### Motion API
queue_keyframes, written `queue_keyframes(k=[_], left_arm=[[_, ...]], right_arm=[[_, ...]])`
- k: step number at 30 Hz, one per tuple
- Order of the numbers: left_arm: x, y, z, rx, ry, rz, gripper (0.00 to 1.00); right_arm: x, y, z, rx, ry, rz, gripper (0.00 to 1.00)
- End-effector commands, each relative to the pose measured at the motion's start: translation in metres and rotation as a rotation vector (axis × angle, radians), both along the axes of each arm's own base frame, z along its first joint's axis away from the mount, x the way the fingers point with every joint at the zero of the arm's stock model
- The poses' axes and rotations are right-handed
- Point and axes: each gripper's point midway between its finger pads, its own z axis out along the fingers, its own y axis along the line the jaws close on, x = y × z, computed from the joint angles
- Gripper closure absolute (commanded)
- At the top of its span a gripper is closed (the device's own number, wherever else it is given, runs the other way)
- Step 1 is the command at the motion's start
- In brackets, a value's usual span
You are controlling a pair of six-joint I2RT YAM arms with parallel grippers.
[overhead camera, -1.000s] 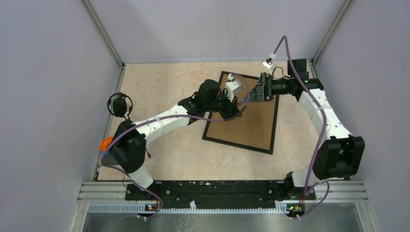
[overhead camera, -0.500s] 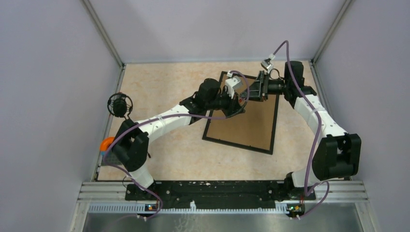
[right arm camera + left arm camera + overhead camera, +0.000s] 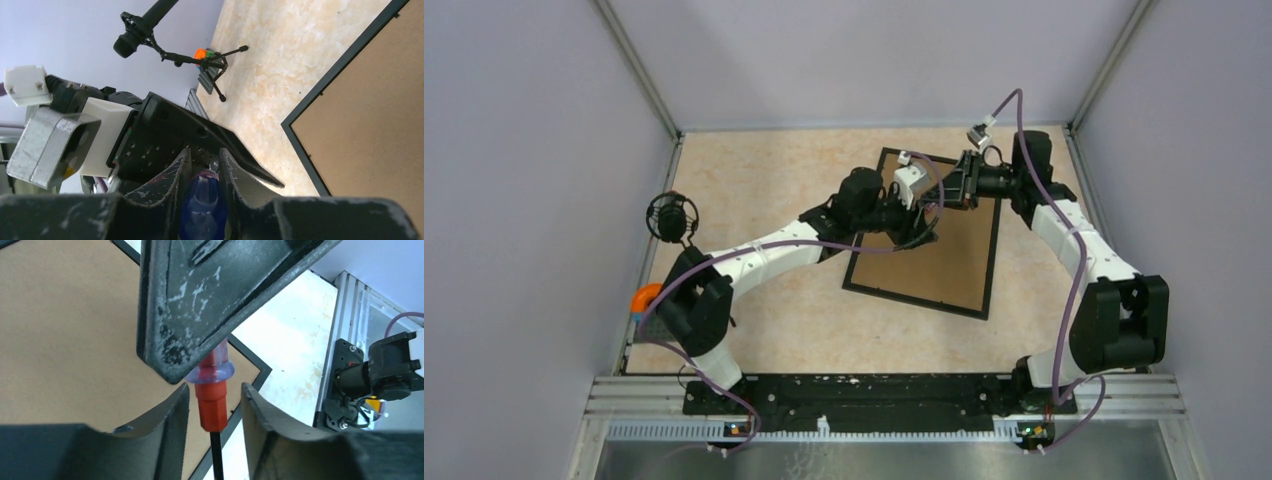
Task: Take the photo out of the frame
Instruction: Adjust the screwdriver, then release the photo frame item from the photo frame.
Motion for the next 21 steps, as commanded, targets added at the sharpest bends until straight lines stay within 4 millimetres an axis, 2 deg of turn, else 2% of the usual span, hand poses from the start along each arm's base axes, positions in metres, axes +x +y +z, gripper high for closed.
queue_keyframes(k=[1, 3, 4, 6, 8, 12, 15, 19, 21], left_arm=[[-0.008, 0.012, 0.022, -0.018, -0.042, -0.046, 0.38], [-0.012, 0.032, 0.020, 0.000, -0.047, -0.118, 0.26], [-0.013, 0.043, 0.013, 0.026, -0.046, -0.141, 0.23], [-0.013, 0.064, 0.001, 0.092, -0.082, -0.158, 0.21], [-0.017, 0.082, -0.020, 0.175, -0.090, -0.190, 0.22], [-0.026, 0.108, -0.061, 0.287, -0.083, -0.269, 0.22], [-0.047, 0.111, -0.076, 0.283, -0.137, -0.432, 0.23], [-0.067, 0.093, -0.093, 0.342, -0.207, -0.584, 0.27], [-0.068, 0.081, -0.102, 0.371, -0.259, -0.626, 0.30]], right_arm=[[-0.004, -0.014, 0.018, 0.024, -0.085, 0.065, 1.00], [-0.009, -0.027, 0.006, -0.029, -0.098, 0.104, 1.00], [-0.013, -0.032, 0.000, -0.050, -0.104, 0.138, 1.00], [-0.027, -0.040, -0.018, -0.115, -0.121, 0.209, 1.00], [-0.039, -0.047, -0.037, -0.172, -0.121, 0.266, 1.00], [-0.047, -0.059, -0.062, -0.210, -0.145, 0.345, 1.00], [-0.040, -0.070, -0.078, -0.244, -0.175, 0.365, 1.00], [-0.021, -0.078, -0.108, -0.319, -0.122, 0.347, 1.00], [-0.011, -0.083, -0.120, -0.364, -0.093, 0.313, 1.00]])
